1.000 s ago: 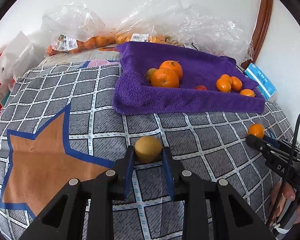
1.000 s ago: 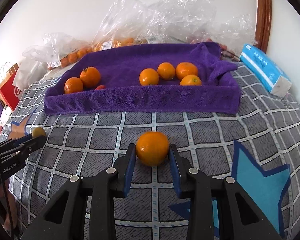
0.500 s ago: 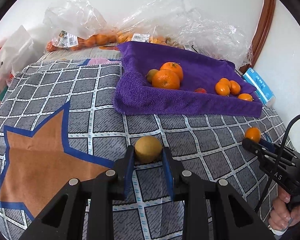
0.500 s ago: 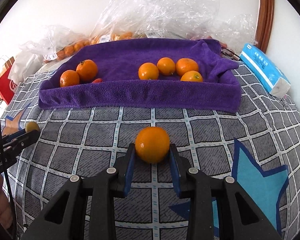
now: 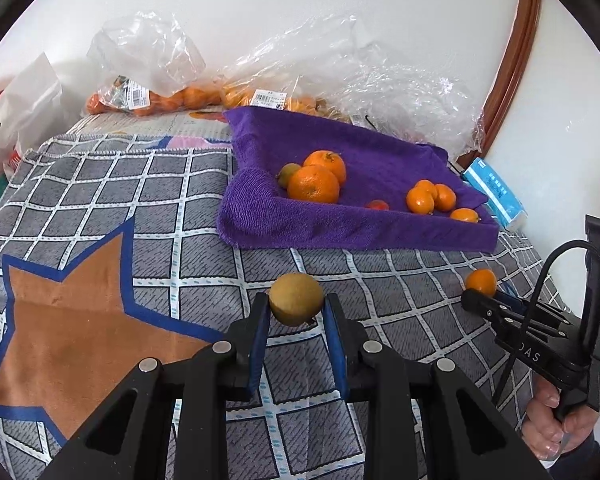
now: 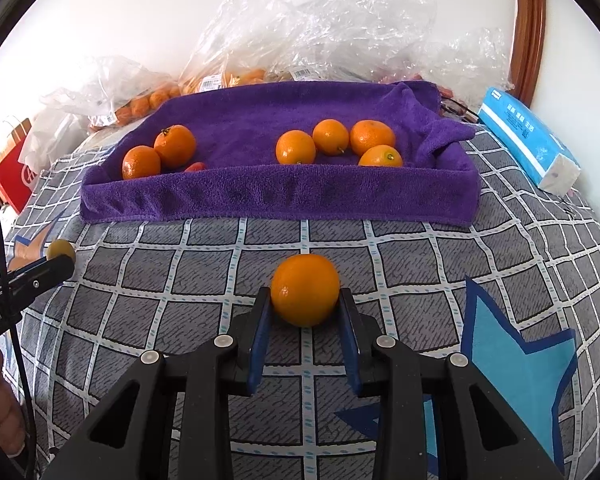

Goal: Organize fruits
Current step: 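Carry the yellow-green fruit toward the towel while the right tool carries its orange there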

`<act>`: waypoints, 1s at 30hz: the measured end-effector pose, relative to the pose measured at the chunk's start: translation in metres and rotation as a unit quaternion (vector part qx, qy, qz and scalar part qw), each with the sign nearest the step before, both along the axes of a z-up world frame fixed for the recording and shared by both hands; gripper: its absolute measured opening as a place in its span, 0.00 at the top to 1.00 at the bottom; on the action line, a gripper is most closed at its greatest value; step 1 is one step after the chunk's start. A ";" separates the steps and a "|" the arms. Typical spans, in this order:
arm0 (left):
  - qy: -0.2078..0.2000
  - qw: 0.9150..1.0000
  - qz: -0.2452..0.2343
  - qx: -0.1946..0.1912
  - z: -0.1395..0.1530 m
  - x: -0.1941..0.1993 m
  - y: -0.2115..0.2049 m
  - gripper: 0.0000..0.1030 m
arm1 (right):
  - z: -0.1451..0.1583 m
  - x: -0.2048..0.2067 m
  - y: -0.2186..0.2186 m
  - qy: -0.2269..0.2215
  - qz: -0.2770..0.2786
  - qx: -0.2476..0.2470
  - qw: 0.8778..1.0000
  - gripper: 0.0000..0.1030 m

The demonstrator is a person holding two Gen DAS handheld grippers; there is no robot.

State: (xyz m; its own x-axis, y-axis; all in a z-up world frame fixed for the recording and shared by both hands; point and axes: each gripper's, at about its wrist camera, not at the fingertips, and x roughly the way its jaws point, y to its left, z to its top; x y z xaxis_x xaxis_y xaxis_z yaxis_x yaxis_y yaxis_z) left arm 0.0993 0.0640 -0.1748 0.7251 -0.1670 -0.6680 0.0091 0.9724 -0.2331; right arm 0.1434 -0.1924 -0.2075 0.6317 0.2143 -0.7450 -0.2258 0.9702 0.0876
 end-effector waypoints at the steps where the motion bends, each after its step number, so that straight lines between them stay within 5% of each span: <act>1: -0.003 1.000 0.000 0.001 0.001 -0.001 -0.001 0.75 | 0.000 -0.001 0.000 -0.001 0.000 0.002 1.000 0.69; 12: 0.022 0.999 0.015 -0.031 0.012 -0.004 0.012 0.75 | 0.013 -0.001 -0.018 0.012 -0.025 0.061 0.998 0.69; 21: 0.012 0.999 0.021 -0.030 0.052 -0.009 0.011 0.75 | 0.073 -0.017 -0.009 -0.057 -0.029 0.028 0.998 0.69; 30: 0.005 0.999 0.006 -0.043 0.085 -0.009 0.006 0.75 | 0.099 -0.024 -0.012 -0.065 -0.036 0.037 0.997 0.69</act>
State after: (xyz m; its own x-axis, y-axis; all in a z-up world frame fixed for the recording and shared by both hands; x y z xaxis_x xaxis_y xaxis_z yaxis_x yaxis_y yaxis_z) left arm 0.0899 0.0697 -0.0901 0.7201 -0.2164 -0.6593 -0.0049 0.9485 -0.3166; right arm 0.1193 -0.2044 -0.1082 0.7378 0.2154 -0.6397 -0.1694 0.9765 0.1334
